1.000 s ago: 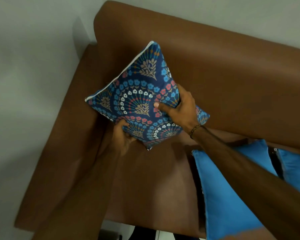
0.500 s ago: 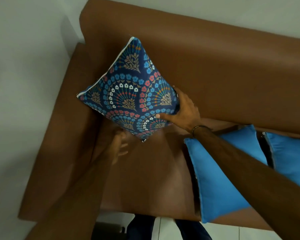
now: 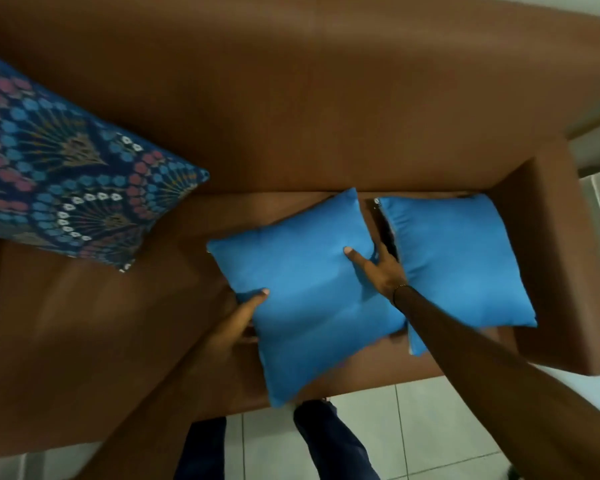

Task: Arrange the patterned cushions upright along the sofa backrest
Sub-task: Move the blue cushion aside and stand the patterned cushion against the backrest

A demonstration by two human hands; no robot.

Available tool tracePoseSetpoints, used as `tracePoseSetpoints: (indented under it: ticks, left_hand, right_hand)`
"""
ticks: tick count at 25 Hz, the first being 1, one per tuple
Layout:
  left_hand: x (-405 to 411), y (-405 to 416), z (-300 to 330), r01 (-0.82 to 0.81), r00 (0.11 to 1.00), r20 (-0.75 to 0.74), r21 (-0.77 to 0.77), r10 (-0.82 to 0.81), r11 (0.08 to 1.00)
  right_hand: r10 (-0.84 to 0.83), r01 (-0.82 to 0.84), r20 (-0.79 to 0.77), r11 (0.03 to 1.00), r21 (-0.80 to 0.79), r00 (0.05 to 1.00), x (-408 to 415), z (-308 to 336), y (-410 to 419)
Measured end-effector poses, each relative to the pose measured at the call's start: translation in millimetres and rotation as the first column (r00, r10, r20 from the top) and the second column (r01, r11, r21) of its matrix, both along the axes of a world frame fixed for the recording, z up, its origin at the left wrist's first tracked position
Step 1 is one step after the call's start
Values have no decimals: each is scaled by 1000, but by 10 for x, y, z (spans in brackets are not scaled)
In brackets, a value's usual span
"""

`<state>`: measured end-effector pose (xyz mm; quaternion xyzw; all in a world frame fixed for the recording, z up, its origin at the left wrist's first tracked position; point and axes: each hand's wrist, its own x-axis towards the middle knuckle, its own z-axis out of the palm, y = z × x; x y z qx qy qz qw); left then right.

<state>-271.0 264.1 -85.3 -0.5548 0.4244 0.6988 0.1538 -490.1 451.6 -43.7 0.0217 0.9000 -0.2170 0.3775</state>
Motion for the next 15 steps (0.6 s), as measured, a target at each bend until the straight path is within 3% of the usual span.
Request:
tracePoseSetpoints:
  ticks: [3,7,11,15]
  left_hand:
    - [-150,197,-9,-194,979,51,-86,199,977]
    - [-147,210,167,-198,977,43,-199,210,960]
    - [-115,54,406,-13,996,84,-270,37,963]
    - [-214,-222,756,83,996,33,-220,-78,972]
  right_hand:
    - [-24,30,121,998,-49,992,-263,-197,136]
    - [21,-9,239,999,-51,971,-457,-137,89]
    - [98,-92,335,995,-36,937,-564,128,119]
    - [-42,152,458,967,-206,888,-525,418,22]
